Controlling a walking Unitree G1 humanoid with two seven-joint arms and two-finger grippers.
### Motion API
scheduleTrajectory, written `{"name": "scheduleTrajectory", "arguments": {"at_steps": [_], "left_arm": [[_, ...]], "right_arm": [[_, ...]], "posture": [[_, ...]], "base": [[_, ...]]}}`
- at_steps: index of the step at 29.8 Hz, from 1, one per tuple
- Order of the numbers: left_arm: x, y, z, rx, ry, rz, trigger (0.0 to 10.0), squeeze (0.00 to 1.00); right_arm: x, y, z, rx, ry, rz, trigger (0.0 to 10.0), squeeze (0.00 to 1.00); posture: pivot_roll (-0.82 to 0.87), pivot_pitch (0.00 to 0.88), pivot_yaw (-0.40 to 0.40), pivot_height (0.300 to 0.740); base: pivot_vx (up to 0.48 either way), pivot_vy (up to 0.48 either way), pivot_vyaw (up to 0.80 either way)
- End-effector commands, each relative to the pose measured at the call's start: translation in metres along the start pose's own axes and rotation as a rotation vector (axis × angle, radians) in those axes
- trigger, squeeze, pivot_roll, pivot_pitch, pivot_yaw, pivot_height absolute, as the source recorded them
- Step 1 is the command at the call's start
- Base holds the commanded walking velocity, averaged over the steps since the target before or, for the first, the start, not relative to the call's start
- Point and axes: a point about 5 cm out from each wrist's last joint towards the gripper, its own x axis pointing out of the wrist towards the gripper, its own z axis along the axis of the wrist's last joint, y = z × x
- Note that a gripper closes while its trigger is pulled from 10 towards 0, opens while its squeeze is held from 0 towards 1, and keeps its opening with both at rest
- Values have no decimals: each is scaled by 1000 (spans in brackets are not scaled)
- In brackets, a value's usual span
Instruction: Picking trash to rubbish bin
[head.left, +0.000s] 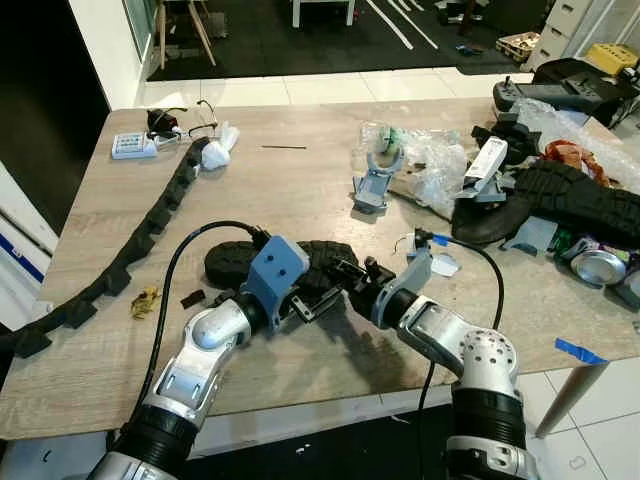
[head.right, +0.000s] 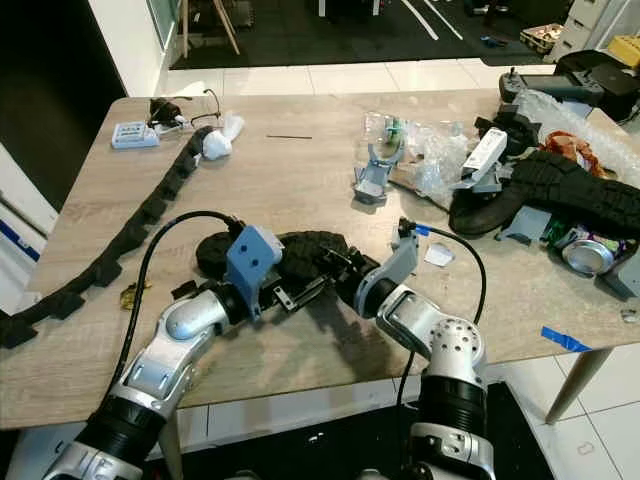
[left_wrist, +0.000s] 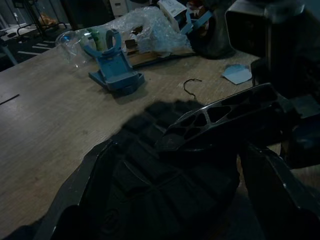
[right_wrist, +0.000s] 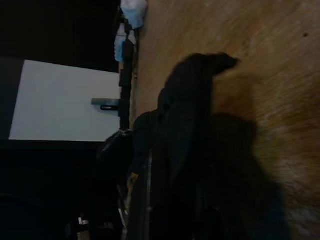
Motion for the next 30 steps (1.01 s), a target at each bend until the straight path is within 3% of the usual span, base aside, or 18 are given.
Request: {"name": "scheduleTrajectory", "arguments": {"at_steps": [1,5,7,12,13,16,23,25,27,30], "left_arm": [[-3,8,-1,19,5,51,10000,0],[-3,17,3,32,-21,132,10000,0],[-5,28,11,-22,-78,197,10000,0],[-10,34,16,-78,-111,181,10000,0],[-18,40,15,-79,-102,189,10000,0],[-21,45,15,-79,-98,205,10000,0],[-50,85,20,-111,-132,418,10000,0],[-50,85,20,-111,-132,418,10000,0],[-58,100,27,-136,-173,494,10000,0],[-60,105,31,-143,-194,512,10000,0]], "right_arm": [[-3,-4,1,5,-19,-31,0,0],[-4,-7,2,4,-40,-48,0,0],[-7,-10,5,-1,-71,-62,0,0],[-10,-12,10,-26,-102,-77,0,0],[-13,-13,16,-53,-130,-93,0,0],[-15,-14,19,-60,-142,-98,0,0],[-32,-10,47,-91,-280,-74,0,0],[-32,-10,47,-91,-280,-74,0,0],[-37,-11,52,-99,-309,-80,0,0],[-38,-13,52,-98,-309,-88,0,0]], "posture": [[37,158,7,740],[37,158,7,740],[37,158,7,740],[35,161,11,740],[35,161,11,740],[38,163,10,740],[37,165,9,740],[37,165,9,740],[36,167,6,740],[36,167,6,740]], "base": [[0,0,0],[0,0,0],[0,0,0],[0,0,0],[0,0,0],[0,0,0],[0,0,0],[0,0,0],[0,0,0],[0,0,0]]}}
